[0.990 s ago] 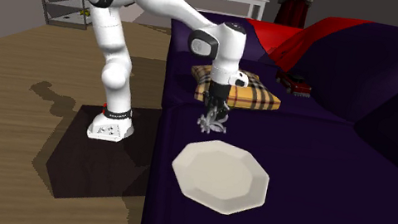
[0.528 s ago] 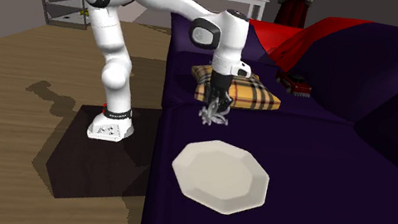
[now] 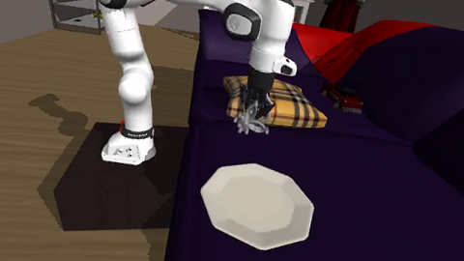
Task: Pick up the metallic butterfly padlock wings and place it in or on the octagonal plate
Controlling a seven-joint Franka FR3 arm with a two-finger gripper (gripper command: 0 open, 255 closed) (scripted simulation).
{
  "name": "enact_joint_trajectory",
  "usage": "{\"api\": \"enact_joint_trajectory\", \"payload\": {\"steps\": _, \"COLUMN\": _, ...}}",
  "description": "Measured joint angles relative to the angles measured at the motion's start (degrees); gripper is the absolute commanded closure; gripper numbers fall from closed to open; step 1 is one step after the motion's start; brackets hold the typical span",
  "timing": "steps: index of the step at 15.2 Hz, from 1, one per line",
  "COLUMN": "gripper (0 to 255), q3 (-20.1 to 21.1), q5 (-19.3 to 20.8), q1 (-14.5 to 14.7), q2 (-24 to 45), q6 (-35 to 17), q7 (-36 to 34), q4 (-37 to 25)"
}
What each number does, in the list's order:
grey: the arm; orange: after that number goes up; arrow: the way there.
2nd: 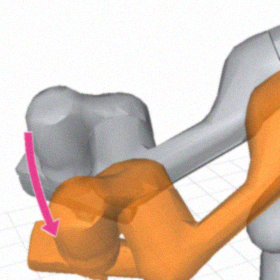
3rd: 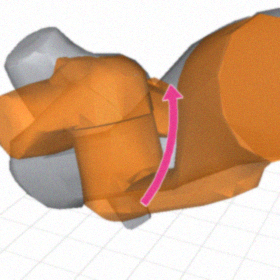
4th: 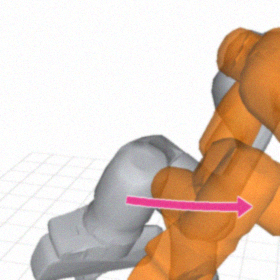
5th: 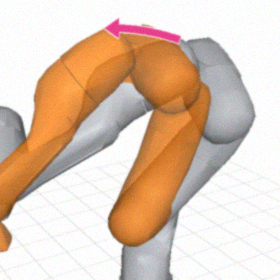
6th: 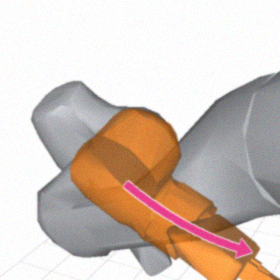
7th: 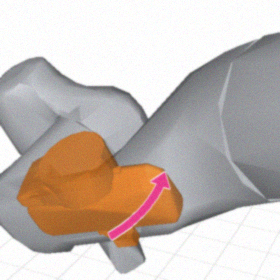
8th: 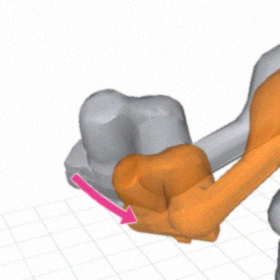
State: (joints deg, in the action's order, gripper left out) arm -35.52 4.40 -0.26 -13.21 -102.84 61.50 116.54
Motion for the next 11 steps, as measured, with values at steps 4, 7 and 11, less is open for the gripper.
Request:
{"api": "enact_joint_trajectory", "payload": {"steps": 4, "gripper": 255, "q3": -2.5, "q5": -1.4, "q1": -0.6, "q2": 3.3, "q6": 0.9, "q7": 3.7, "q4": -3.7}}
{"api": "enact_joint_trajectory", "payload": {"steps": 7, "gripper": 255, "q3": -5.8, "q5": -4.7, "q1": -1.8, "q2": 9.2, "q6": 1.7, "q7": 9.3, "q4": -9.1}}
{"api": "enact_joint_trajectory", "payload": {"steps": 11, "gripper": 255, "q3": -9.4, "q5": -10.3, "q1": -5.1, "q2": 17.9, "q6": 3.5, "q7": 17.5, "q4": -16.8}}
